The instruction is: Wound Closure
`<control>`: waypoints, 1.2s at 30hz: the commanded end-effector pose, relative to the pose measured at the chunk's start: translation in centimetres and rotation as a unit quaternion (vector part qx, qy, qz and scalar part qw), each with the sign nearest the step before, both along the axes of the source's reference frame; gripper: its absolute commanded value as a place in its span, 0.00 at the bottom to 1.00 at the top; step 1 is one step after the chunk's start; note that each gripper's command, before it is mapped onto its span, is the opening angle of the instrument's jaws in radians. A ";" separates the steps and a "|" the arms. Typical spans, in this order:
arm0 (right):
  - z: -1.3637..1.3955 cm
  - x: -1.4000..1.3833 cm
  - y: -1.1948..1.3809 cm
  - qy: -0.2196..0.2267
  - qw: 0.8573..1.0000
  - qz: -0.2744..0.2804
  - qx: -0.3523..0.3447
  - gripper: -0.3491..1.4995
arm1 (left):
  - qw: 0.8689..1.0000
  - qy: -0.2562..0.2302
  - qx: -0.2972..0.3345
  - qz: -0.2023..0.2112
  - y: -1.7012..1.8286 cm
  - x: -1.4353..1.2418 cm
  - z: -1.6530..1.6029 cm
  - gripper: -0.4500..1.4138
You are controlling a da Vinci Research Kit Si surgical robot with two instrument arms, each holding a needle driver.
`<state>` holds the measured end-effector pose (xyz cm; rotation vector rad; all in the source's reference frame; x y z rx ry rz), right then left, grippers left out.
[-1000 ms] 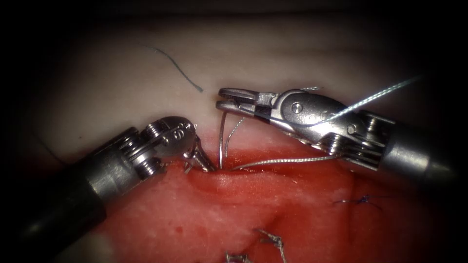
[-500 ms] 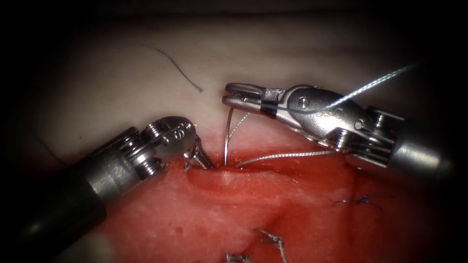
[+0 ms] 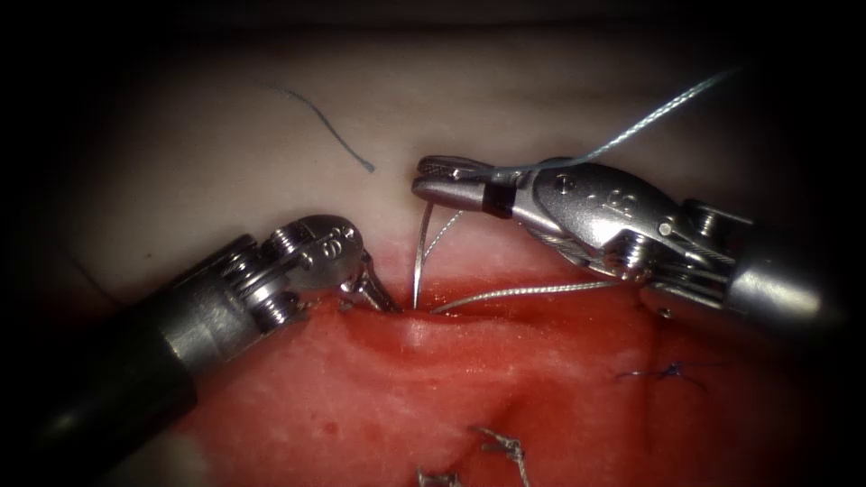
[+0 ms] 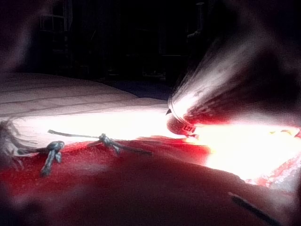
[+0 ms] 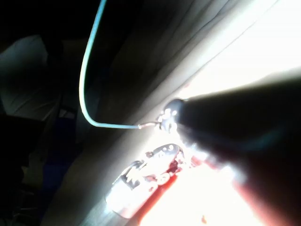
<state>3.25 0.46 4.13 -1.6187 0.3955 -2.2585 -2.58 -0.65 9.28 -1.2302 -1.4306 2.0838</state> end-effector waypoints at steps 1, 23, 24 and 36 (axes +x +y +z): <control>-0.11 0.07 0.14 -0.001 1.000 0.007 0.016 0.00 | 1.000 -0.002 -0.004 -0.002 0.14 -0.01 -0.08 0.00; -0.13 0.07 0.16 0.003 0.981 0.039 -0.190 0.00 | 1.000 -0.001 -0.005 -0.001 0.13 -0.02 -0.09 0.00; -0.13 0.07 0.15 0.000 0.984 0.035 -0.175 0.00 | 1.000 -0.001 -0.005 -0.001 0.13 -0.01 -0.09 0.00; -0.22 0.05 0.19 -0.005 0.998 0.059 -0.007 0.00 | 1.000 0.000 -0.005 0.000 0.13 -0.01 -0.09 0.00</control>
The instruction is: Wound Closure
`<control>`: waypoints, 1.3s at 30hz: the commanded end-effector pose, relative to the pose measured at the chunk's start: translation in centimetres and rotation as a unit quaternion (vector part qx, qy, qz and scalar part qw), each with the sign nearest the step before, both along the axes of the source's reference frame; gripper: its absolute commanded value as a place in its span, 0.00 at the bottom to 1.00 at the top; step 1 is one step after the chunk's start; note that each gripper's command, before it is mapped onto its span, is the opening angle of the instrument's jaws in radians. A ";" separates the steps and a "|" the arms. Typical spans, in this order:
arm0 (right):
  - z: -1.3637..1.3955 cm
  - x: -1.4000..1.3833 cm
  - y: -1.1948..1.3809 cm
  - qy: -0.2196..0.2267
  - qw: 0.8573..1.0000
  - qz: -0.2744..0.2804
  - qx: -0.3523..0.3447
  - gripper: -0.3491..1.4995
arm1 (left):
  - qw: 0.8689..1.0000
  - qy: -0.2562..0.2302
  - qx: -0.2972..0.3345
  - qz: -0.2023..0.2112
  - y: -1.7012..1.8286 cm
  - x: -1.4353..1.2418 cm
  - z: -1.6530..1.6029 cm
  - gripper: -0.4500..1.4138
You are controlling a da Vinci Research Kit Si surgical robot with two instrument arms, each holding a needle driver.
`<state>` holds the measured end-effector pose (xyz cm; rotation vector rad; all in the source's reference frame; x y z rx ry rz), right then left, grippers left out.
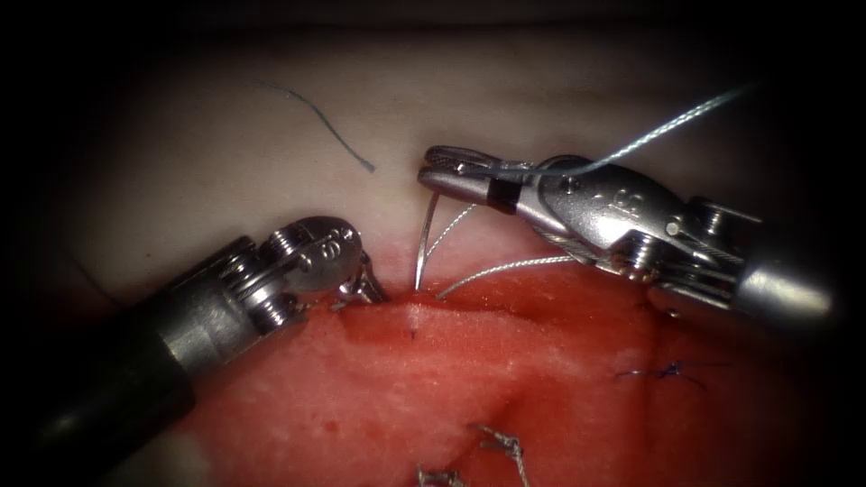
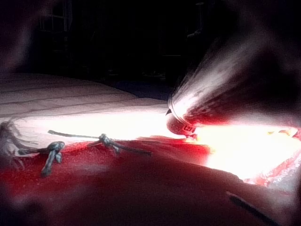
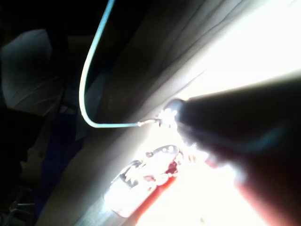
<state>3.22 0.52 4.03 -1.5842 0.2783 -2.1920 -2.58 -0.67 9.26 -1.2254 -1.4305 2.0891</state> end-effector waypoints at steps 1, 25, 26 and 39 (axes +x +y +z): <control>-0.12 0.07 0.13 -0.003 1.000 -0.007 0.011 0.00 | 1.000 -0.001 -0.004 -0.002 0.14 -0.02 -0.08 0.00; 0.26 0.10 0.17 -0.021 0.851 -0.033 0.523 0.00 | 1.000 0.000 -0.001 -0.002 0.16 -0.01 -0.10 0.00; 0.32 0.11 0.15 -0.008 0.842 -0.038 0.538 0.00 | 1.000 0.000 -0.001 -0.002 0.16 0.00 -0.10 0.00; 0.73 0.20 -0.17 0.051 0.646 -0.021 0.761 0.00 | 1.000 -0.004 -0.010 -0.013 0.23 0.02 -0.10 0.00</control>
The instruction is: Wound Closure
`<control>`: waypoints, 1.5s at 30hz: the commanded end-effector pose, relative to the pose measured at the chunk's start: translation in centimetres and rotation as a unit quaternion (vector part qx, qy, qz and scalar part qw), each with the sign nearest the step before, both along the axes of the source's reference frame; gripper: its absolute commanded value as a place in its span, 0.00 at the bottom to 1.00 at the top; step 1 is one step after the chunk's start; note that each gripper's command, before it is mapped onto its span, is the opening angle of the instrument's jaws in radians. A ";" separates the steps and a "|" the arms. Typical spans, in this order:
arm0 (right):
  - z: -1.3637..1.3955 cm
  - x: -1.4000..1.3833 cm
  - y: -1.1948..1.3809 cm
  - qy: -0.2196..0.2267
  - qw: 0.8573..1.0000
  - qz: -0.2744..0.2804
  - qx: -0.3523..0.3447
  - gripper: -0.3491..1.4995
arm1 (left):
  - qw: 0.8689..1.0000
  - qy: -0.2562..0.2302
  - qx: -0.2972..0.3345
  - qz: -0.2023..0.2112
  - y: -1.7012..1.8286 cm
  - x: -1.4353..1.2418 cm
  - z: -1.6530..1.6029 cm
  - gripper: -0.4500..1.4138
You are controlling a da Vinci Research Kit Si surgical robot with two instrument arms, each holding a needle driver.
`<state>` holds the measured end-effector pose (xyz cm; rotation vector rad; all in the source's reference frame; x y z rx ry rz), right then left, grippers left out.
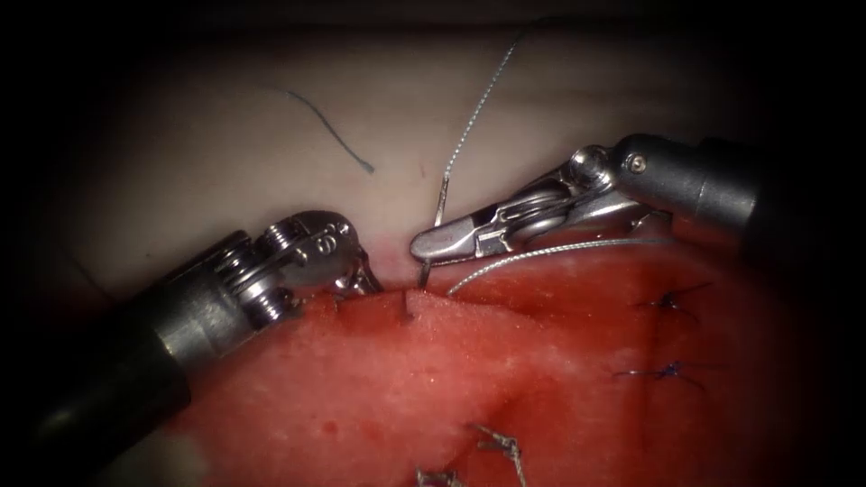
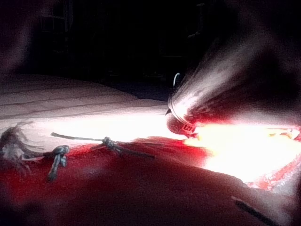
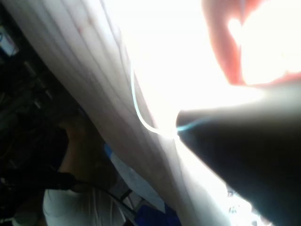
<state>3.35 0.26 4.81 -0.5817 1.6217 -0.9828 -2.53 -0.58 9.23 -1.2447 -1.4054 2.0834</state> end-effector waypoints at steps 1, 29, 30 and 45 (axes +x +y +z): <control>-0.03 0.07 0.07 0.007 1.000 0.006 0.023 0.00 | 1.000 -0.003 -0.008 -0.005 0.15 -0.02 -0.07 0.00; 0.14 0.03 -0.05 -0.018 0.974 0.061 0.219 0.00 | 0.977 -0.134 -0.144 -0.086 0.61 0.37 -0.64 0.35; 0.14 0.03 -0.05 -0.018 0.974 0.061 0.219 0.00 | 0.976 -0.140 -0.141 -0.086 0.58 0.36 -0.66 0.35; 0.12 0.05 -0.03 -0.017 0.973 0.067 0.222 0.00 | 0.965 -0.211 -0.112 -0.111 0.37 0.03 -0.72 0.00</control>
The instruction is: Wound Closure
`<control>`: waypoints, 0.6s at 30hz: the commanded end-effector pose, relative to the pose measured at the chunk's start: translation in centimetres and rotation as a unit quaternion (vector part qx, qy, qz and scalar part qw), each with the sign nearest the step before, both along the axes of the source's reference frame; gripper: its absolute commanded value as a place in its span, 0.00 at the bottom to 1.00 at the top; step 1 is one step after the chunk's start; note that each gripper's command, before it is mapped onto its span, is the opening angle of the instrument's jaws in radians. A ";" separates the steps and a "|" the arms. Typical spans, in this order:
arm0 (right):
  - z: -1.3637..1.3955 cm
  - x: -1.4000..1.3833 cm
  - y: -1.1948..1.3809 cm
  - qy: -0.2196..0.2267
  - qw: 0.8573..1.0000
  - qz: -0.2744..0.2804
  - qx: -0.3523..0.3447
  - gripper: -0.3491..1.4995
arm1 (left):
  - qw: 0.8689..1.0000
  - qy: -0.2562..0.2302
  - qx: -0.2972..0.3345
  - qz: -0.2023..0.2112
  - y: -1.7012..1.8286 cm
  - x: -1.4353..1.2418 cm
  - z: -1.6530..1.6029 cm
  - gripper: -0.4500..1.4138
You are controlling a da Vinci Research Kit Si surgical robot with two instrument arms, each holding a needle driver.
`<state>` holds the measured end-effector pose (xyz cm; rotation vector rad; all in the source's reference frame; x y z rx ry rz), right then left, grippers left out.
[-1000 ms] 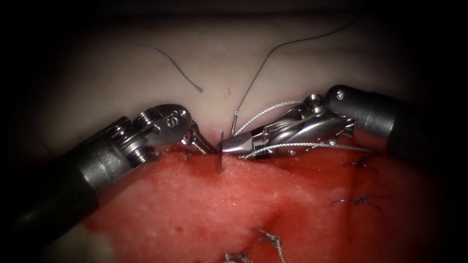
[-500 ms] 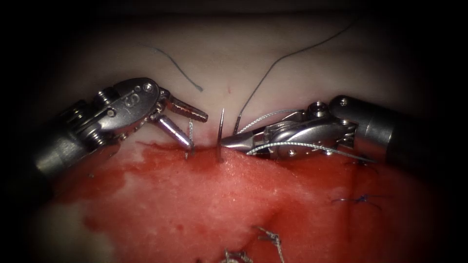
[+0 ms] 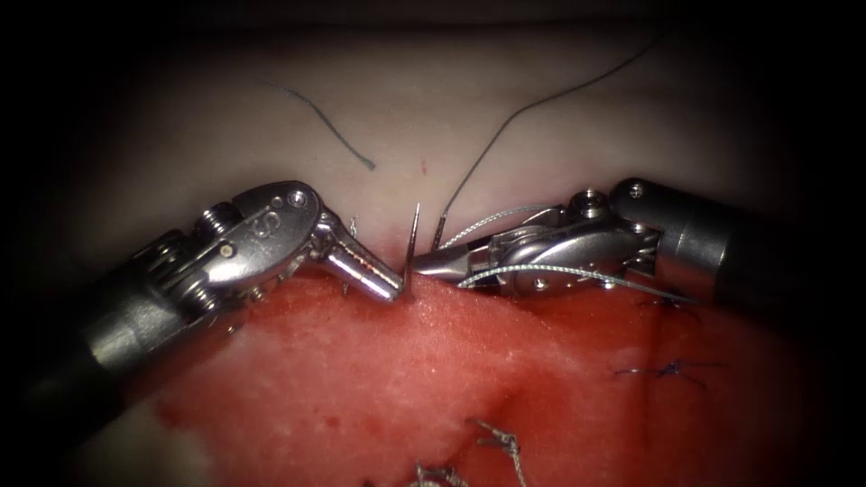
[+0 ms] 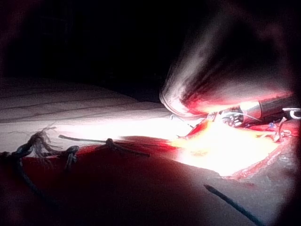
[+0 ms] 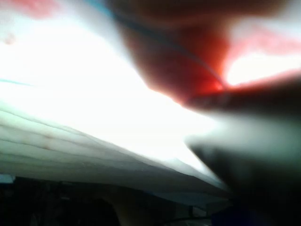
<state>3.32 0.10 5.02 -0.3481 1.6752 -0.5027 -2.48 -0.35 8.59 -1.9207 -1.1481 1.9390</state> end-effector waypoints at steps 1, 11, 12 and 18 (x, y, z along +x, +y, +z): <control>-0.09 0.09 0.12 0.003 1.000 0.003 -0.003 0.00 | 1.000 -0.006 -0.003 -0.006 0.12 -0.07 -0.07 0.00; -0.10 0.08 0.11 0.003 1.000 0.003 -0.003 0.00 | 1.000 0.012 0.019 -0.004 0.13 -0.06 -0.03 0.38; -0.10 0.08 0.11 0.003 1.000 0.004 -0.003 0.00 | 1.000 0.017 0.024 -0.002 0.14 -0.03 -0.04 0.38; -0.10 0.08 0.11 0.003 1.000 0.004 -0.003 0.00 | 0.999 0.021 0.025 -0.008 0.18 0.00 -0.06 0.46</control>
